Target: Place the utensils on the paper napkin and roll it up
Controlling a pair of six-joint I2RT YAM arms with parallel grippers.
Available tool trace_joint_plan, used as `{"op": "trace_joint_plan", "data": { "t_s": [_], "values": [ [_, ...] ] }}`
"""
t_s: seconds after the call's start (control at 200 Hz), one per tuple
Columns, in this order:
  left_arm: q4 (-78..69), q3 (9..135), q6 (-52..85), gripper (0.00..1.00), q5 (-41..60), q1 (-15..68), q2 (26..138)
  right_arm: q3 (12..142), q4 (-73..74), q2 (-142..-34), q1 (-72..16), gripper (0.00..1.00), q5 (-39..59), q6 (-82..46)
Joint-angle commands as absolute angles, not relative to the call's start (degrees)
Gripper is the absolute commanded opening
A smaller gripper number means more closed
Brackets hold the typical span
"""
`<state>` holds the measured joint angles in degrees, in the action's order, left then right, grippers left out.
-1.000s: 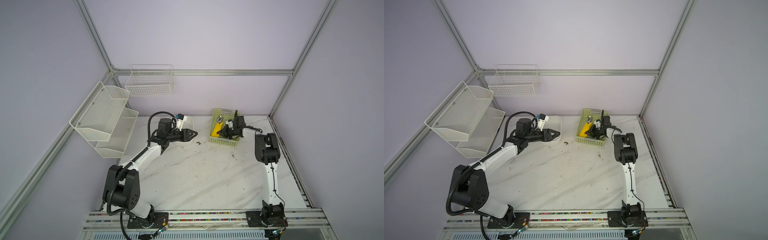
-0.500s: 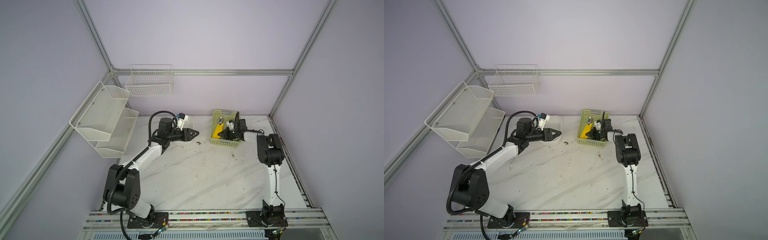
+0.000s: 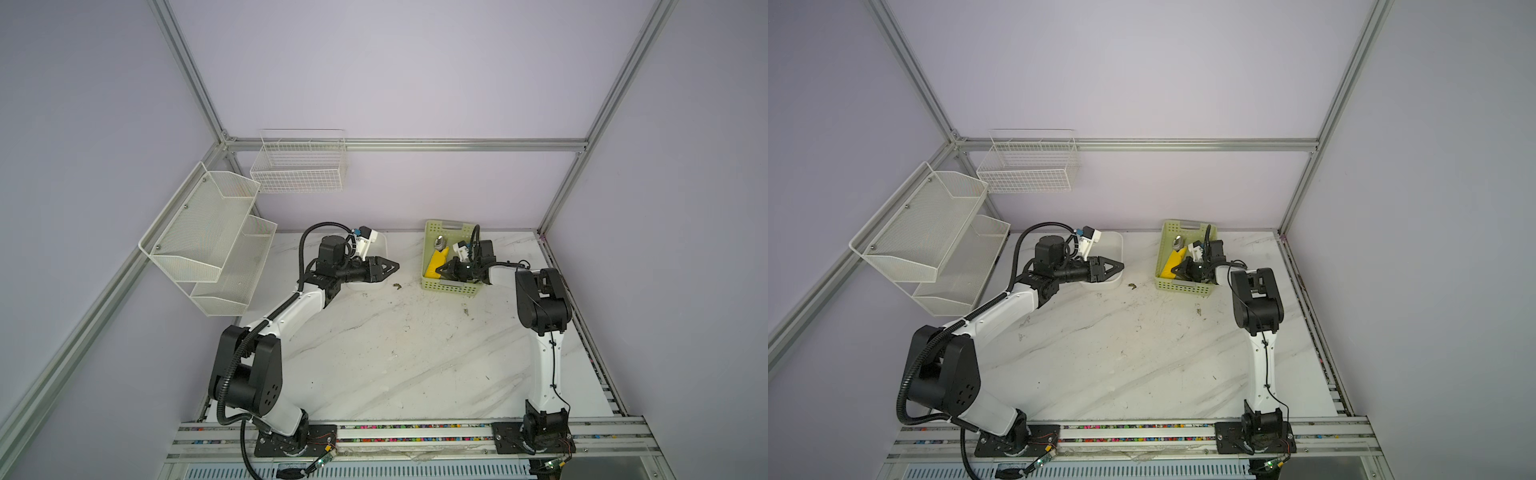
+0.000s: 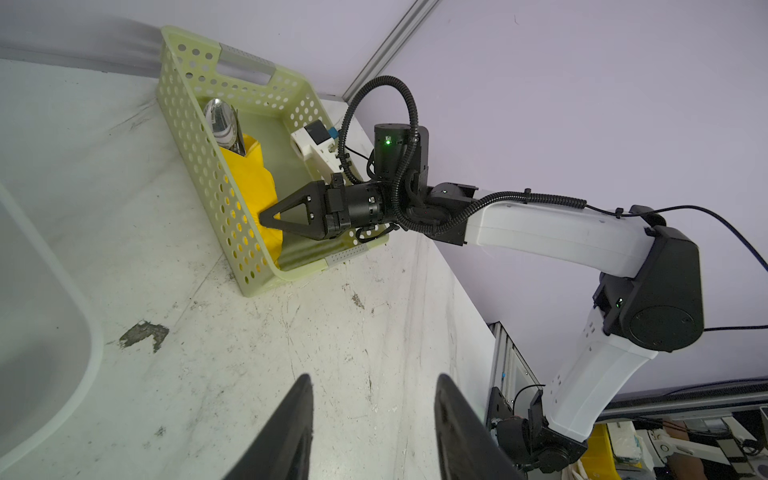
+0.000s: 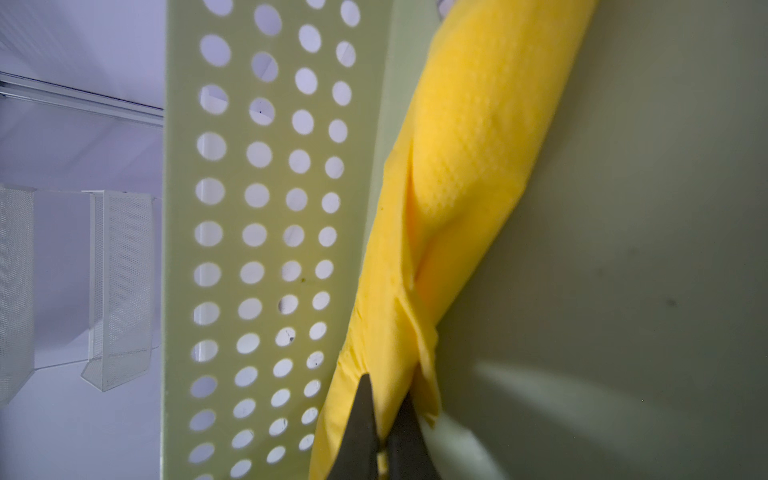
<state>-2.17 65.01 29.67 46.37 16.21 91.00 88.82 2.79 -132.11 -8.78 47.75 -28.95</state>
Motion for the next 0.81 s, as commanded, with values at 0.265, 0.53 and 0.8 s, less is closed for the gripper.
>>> {"op": "trace_joint_plan", "data": {
  "t_s": [0.265, 0.53, 0.8],
  "values": [
    [-4.4, 69.2, 30.7, 0.47, 48.3, 16.6, 90.7, 91.6, -6.5, -136.4, -8.2, 0.18, 45.7, -37.4],
    [-3.7, 68.8, 30.1, 0.47, 48.3, 16.5, 90.3, 92.6, -7.3, -135.6, -7.9, 0.37, 45.3, -41.6],
    [-2.7, 69.1, 29.7, 0.47, 48.0, 16.5, 89.8, 92.9, -7.7, -134.0, -7.7, 0.46, 46.0, -42.9]
  ]
}}
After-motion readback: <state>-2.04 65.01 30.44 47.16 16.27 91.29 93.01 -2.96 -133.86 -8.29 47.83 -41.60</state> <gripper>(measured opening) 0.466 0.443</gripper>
